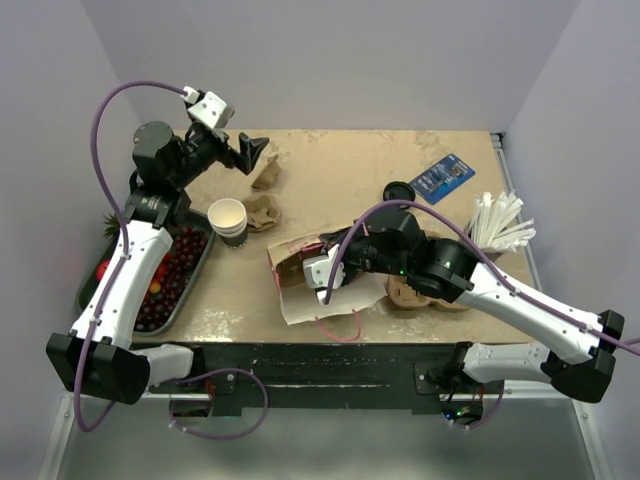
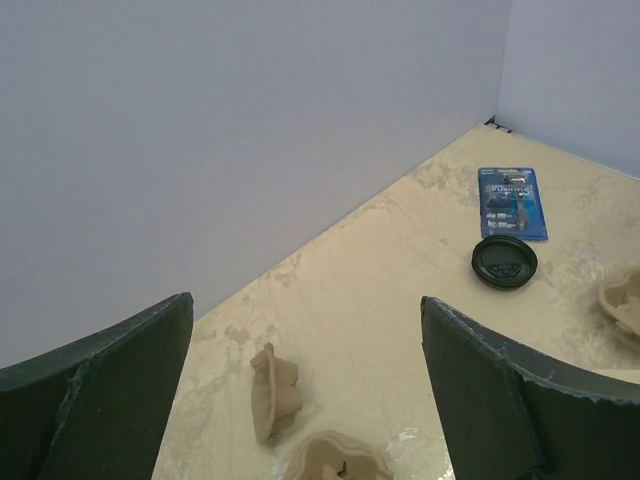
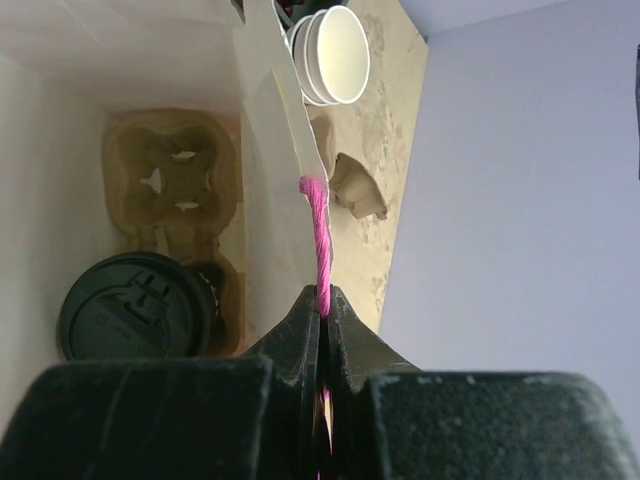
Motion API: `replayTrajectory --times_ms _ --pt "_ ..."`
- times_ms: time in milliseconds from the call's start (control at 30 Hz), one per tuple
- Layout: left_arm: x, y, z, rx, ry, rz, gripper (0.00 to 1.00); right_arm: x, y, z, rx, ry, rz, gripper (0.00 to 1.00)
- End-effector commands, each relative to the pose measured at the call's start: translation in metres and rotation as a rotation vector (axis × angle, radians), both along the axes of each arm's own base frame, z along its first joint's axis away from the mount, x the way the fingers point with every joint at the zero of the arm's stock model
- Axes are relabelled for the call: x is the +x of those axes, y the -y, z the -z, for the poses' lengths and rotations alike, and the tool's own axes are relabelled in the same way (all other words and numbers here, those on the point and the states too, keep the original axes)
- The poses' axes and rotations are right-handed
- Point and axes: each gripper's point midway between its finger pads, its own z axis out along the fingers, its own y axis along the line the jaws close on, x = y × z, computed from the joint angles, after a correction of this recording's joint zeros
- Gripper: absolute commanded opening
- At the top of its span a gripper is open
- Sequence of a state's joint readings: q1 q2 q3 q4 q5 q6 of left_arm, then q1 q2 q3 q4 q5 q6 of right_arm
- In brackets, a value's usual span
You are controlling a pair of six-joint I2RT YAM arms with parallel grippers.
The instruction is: Pack the takeout coffee
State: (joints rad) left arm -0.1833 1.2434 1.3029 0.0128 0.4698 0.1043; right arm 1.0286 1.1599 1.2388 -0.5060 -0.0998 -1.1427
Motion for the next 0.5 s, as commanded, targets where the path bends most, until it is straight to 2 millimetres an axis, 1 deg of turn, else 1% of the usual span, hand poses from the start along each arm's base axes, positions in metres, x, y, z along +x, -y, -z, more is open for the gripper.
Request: replayTrajectory --times_ms 0,133,167,300,467 --pt "-0.0093 -0.0005 -0.0235 -0.032 0.075 0.015 1.0 -0.0014 -0.0041 -0.0283 0.074 0.082 -0.029 0.0" --pt "-0.0103 -0.0003 -0.0255 -0.03 0.082 0.018 1.0 -0.0013 -0.0041 -0.0283 0.073 0.089 -0.03 0.0" --pt "-0.0103 -0.0004 -0.0255 -0.029 0.083 0.018 1.0 -0.0012 -0.0043 -0.0257 0.067 0.086 -0.03 0.0" --pt "-0.0114 -0.0008 -0.0267 -0.025 0.085 0.017 1.0 -0.001 -0.0041 -0.0283 0.077 0.093 -0.028 0.0" --pt "-0.0145 -0.0011 -0.0314 -0.025 0.095 0.018 1.0 0.0025 -0.0051 -0.0258 0.1 0.043 0.016 0.0"
